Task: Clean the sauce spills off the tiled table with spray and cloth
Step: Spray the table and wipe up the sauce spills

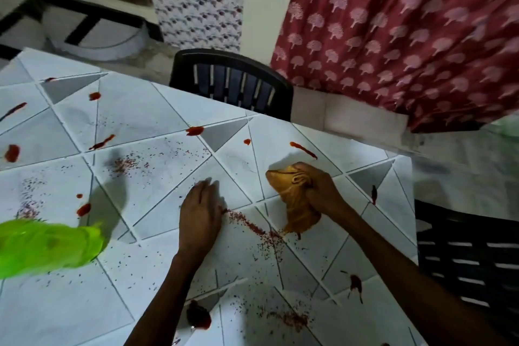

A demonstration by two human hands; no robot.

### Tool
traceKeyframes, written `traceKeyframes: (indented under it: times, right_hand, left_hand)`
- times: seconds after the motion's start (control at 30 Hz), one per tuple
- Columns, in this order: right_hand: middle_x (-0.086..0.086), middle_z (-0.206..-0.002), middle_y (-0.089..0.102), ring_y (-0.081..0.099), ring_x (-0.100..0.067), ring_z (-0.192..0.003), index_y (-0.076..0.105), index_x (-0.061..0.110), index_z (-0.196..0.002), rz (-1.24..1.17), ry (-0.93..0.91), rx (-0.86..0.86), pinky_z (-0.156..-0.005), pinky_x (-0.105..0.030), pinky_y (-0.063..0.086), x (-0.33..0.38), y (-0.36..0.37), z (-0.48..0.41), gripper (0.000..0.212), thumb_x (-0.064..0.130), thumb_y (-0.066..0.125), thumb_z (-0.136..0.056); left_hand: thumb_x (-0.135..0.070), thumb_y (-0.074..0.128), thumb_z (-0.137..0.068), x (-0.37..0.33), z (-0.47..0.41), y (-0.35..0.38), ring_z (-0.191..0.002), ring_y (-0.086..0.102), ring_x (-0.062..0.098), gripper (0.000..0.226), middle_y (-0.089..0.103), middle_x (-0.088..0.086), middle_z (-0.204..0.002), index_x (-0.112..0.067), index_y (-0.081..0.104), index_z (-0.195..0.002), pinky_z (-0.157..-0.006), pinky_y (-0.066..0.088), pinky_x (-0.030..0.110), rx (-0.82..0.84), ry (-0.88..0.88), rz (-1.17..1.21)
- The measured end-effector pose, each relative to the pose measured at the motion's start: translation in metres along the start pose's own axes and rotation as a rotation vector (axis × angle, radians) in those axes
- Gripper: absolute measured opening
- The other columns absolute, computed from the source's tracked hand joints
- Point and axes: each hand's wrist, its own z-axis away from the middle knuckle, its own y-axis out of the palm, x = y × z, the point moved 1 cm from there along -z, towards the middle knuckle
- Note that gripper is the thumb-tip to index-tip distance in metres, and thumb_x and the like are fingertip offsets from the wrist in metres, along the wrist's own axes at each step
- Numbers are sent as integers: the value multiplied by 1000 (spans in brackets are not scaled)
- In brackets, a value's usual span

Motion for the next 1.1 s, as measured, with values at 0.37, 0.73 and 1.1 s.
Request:
traceKeyframes:
  times: [0.37,0.73,1.1]
  right_hand:
    - [-21,-108,69,63,-42,-103,64,17,-115,168,475,-445,-81,-40,46,-79,-111,-34,47,38,46,-77]
    - [-1,-124,70,65,-22,-110,63,23,-133,127,94,-43,-94,-33,53,0,58,-20,42,14,61,-92]
    - [-4,-123,68,64,-19,-105,62,20,-134,106,28,40,-86,-26,51,22,77,-11,48,-1,59,-91]
  left_hand:
    - [-45,35,-96,-23,-23,27,-128,50,32,58,52,14,-142,-8,52,-137,-104,44,48,156,92,-120]
    - [-41,40,-97,13,-3,5,-123,52,33,50,54,14,-138,-8,57,-131,-99,45,47,11,1,-149]
    - [-26,56,-87,41,21,-9,-121,53,37,50,54,18,-136,-3,56,-131,-95,47,49,-20,38,-97]
